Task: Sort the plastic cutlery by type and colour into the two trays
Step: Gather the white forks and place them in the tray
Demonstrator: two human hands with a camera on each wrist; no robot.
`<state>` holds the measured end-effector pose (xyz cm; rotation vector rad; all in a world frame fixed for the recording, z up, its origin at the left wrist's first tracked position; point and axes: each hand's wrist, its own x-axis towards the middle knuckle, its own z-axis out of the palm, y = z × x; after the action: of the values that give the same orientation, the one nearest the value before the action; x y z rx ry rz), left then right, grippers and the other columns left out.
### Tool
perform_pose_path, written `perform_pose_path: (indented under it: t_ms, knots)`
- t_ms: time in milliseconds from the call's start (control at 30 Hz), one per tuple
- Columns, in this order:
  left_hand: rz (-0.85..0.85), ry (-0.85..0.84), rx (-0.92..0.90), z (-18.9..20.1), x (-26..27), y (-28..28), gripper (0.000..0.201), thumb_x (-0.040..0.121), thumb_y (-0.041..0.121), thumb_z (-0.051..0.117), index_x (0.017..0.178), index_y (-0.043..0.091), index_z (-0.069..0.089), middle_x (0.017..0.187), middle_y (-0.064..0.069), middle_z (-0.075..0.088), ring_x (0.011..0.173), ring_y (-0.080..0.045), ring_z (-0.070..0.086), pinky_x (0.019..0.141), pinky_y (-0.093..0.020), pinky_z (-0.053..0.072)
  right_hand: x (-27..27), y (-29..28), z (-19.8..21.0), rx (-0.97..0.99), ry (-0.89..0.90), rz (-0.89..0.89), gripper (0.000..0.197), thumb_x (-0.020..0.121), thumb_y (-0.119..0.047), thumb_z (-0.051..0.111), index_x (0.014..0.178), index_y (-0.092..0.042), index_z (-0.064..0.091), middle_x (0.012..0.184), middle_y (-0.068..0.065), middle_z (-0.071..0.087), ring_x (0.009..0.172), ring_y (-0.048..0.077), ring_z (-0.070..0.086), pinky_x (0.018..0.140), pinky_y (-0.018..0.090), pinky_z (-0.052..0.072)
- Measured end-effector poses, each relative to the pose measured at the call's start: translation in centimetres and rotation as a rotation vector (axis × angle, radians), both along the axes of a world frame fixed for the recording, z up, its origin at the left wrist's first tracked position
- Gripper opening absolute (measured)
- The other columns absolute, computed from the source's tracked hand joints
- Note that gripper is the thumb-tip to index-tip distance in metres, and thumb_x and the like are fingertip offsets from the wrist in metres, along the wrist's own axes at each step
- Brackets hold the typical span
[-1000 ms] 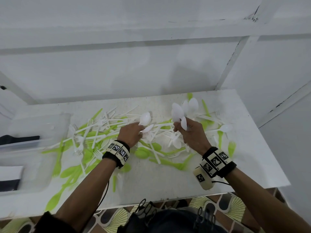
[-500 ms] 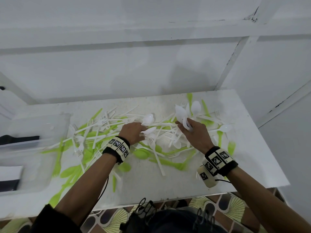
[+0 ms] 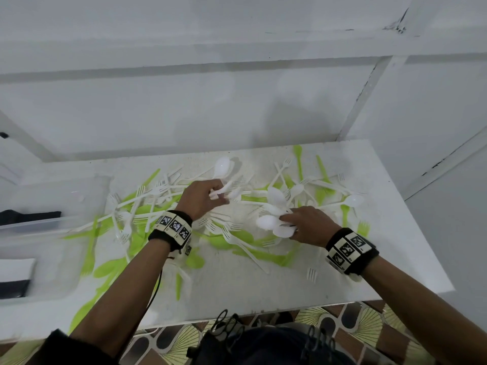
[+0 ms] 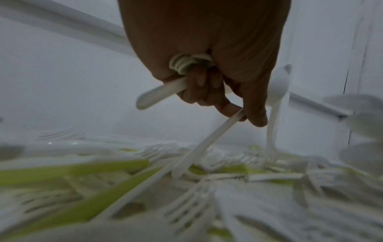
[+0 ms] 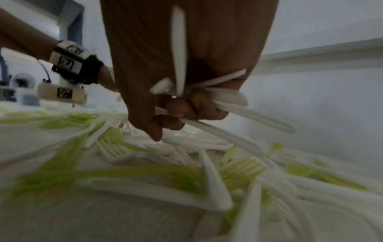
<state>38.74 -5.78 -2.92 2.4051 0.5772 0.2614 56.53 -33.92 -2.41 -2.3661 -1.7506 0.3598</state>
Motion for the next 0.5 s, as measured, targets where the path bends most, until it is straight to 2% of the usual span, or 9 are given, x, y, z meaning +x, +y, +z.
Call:
perform_pose_path:
  t_ms: [100, 133, 200, 233, 300, 400, 500]
  knots:
    - [0.012, -0.086, -0.078, 1.0, 0.0, -0.5, 0.033, 0.078, 0.031, 0.088, 0.071, 0.035, 0.056, 0.066, 0.023, 0.057, 0.058, -0.004, 0.045, 0.056, -0.022, 0.031, 0.4, 0.5, -0.5, -0.084, -0.084, 0.053, 0.023, 0.081, -0.016, 0.068, 0.103, -0.019, 0.073, 0.089, 0.006, 0.069, 0.075, 0.033, 0.066, 0.058, 0.030, 0.031]
    - [-0.008, -0.106, -0.088, 1.4, 0.0, -0.9, 0.035, 0.078, 0.031, 0.088, 0.071, 0.039, 0.054, 0.066, 0.023, 0.057, 0.057, -0.004, 0.043, 0.056, -0.021, 0.030, 0.6, 0.7, -0.7, -0.103, -0.111, 0.083, 0.027, 0.076, -0.012, 0.069, 0.103, -0.020, 0.073, 0.088, 0.004, 0.069, 0.072, 0.033, 0.067, 0.056, 0.030, 0.031]
    - [-0.036, -0.136, -0.123, 1.8, 0.0, -1.5, 0.036, 0.076, 0.036, 0.089, 0.071, 0.042, 0.054, 0.070, 0.014, 0.062, 0.057, -0.007, 0.043, 0.055, -0.022, 0.032, 0.8, 0.9, -1.1, -0.120, -0.151, 0.161, 0.040, 0.062, -0.008, 0.077, 0.099, -0.025, 0.075, 0.079, 0.000, 0.067, 0.059, 0.028, 0.066, 0.051, 0.026, 0.028]
    - [-0.049, -0.143, -0.135, 1.8, 0.1, -1.7, 0.034, 0.075, 0.039, 0.089, 0.072, 0.042, 0.055, 0.071, 0.010, 0.063, 0.058, -0.007, 0.045, 0.056, -0.023, 0.034, 0.9, 1.0, -1.2, -0.119, -0.177, 0.190, 0.047, 0.055, -0.007, 0.081, 0.097, -0.028, 0.076, 0.074, -0.003, 0.065, 0.054, 0.024, 0.064, 0.049, 0.023, 0.026]
    - [-0.075, -0.135, -0.136, 1.7, 0.0, -2.3, 0.030, 0.073, 0.045, 0.087, 0.076, 0.037, 0.058, 0.070, 0.010, 0.059, 0.064, -0.009, 0.051, 0.061, -0.028, 0.039, 1.0, 1.3, -1.2, -0.100, -0.209, 0.228, 0.051, 0.047, -0.007, 0.086, 0.091, -0.030, 0.077, 0.068, -0.006, 0.062, 0.048, 0.020, 0.061, 0.047, 0.021, 0.022]
    - [-0.065, -0.151, -0.186, 1.0, -0.3, -3.0, 0.028, 0.079, 0.038, 0.085, 0.081, 0.035, 0.057, 0.071, 0.014, 0.055, 0.068, -0.009, 0.052, 0.064, -0.028, 0.040, 0.7, 1.5, -1.2, -0.040, -0.166, 0.291, 0.047, 0.047, -0.004, 0.087, 0.086, -0.026, 0.075, 0.072, -0.004, 0.065, 0.048, 0.022, 0.061, 0.042, 0.022, 0.026]
    - [-0.043, -0.199, -0.223, 0.5, -0.9, -3.3, 0.027, 0.079, 0.034, 0.086, 0.079, 0.030, 0.059, 0.072, 0.011, 0.058, 0.069, -0.013, 0.055, 0.068, -0.031, 0.043, 0.1, 1.6, -1.3, 0.126, -0.086, 0.308, 0.041, 0.058, -0.003, 0.076, 0.094, -0.022, 0.075, 0.085, 0.001, 0.071, 0.052, 0.027, 0.063, 0.041, 0.025, 0.038]
